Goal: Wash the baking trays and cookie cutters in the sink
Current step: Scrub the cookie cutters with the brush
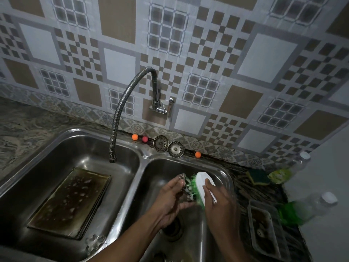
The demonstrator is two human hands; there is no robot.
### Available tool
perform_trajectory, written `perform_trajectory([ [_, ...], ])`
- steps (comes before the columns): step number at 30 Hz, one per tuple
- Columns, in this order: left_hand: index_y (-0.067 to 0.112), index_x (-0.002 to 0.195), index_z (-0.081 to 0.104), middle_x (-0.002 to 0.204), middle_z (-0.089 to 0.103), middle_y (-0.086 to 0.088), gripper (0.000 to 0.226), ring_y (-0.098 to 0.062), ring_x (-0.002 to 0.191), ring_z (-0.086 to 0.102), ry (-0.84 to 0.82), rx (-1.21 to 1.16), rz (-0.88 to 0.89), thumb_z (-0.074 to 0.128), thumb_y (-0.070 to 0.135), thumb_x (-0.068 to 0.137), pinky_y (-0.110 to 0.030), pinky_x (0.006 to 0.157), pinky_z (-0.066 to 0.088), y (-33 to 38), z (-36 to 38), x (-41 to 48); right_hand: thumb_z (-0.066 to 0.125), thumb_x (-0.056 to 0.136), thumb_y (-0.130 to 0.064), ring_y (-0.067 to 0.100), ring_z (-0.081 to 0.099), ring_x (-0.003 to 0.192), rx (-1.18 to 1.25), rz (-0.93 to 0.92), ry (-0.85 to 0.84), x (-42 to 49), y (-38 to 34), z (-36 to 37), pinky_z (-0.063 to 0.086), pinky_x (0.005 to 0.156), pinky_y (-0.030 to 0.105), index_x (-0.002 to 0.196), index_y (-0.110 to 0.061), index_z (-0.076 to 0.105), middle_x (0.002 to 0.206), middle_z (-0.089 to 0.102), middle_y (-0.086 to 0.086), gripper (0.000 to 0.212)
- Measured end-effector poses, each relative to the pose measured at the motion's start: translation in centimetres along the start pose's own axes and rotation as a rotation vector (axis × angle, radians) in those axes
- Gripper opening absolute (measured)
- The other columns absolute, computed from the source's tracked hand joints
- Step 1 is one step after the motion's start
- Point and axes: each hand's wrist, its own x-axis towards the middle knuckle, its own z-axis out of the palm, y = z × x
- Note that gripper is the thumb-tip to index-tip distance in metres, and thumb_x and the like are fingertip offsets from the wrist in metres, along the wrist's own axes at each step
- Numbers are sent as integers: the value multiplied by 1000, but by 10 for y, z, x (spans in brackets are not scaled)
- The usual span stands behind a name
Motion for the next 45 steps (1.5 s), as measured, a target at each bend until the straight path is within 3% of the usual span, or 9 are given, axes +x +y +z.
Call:
perform_trajectory([
  [7,11,125,62,101,73,-8,30,-23,95,65,57,-28,46,53,7,97,-63,99,45,-6,-3,3,63,88,-34,11,66,93,201,109,-30,-19,-1,5,53,75,30,107,-28,74,98,68,-11,23],
  [14,11,132,56,103,69,-18,35,-30,91,66,86,-165,49,52,16,97,-58,91,49,-5,-9,0,57,87,-49,9,67,92,224,169,-18,-24,1,2,51,75,26,105,-28,75,97,69,-11,33],
  [17,17,130,58,107,68,-16,32,-30,91,65,41,-115,11,49,18,99,-54,82,55,-4,-12,-3,69,88,-28,10,67,93,227,190,-3,-17,5,-2,49,75,23,104,-27,76,98,71,-11,18],
  [21,14,123,62,113,68,-20,28,-36,98,64,0,33,3,45,23,103,-57,92,53,-2,-5,-6,62,89,-37,7,65,90,204,132,-49,-13,-5,2,53,73,30,109,-27,75,94,68,-12,26],
  [25,7,115,62,85,70,-13,23,-19,60,64,-10,123,55,46,18,102,-32,51,56,6,-2,-10,63,88,-38,5,64,92,261,113,-57,-19,-8,3,51,78,23,108,-27,75,95,68,-12,26],
  [28,11,120,62,99,71,-13,28,-30,82,69,-37,110,14,43,25,103,-46,74,59,8,-3,-12,71,88,-22,0,62,91,263,168,-38,-7,-8,1,42,77,5,109,-24,75,99,71,-8,22],
  [31,7,121,59,89,66,-10,32,-30,77,65,-77,74,-86,42,28,104,-52,84,53,6,-7,-12,70,88,-19,-4,63,95,337,172,-65,8,-14,-5,43,77,3,110,-25,74,101,70,-13,23],
  [37,14,110,62,58,57,-1,32,-15,41,49,-21,-46,-136,40,35,101,-27,47,45,20,-14,-7,71,87,-20,-3,64,93,365,91,-211,-1,-17,-2,52,79,20,109,-31,74,96,70,-16,24],
  [45,15,111,63,78,57,-4,28,-18,66,55,4,-48,-53,57,31,88,-30,60,45,37,-28,-1,73,85,-15,-9,62,98,360,23,-221,-18,-32,5,45,83,8,104,-24,76,102,69,-21,22],
])
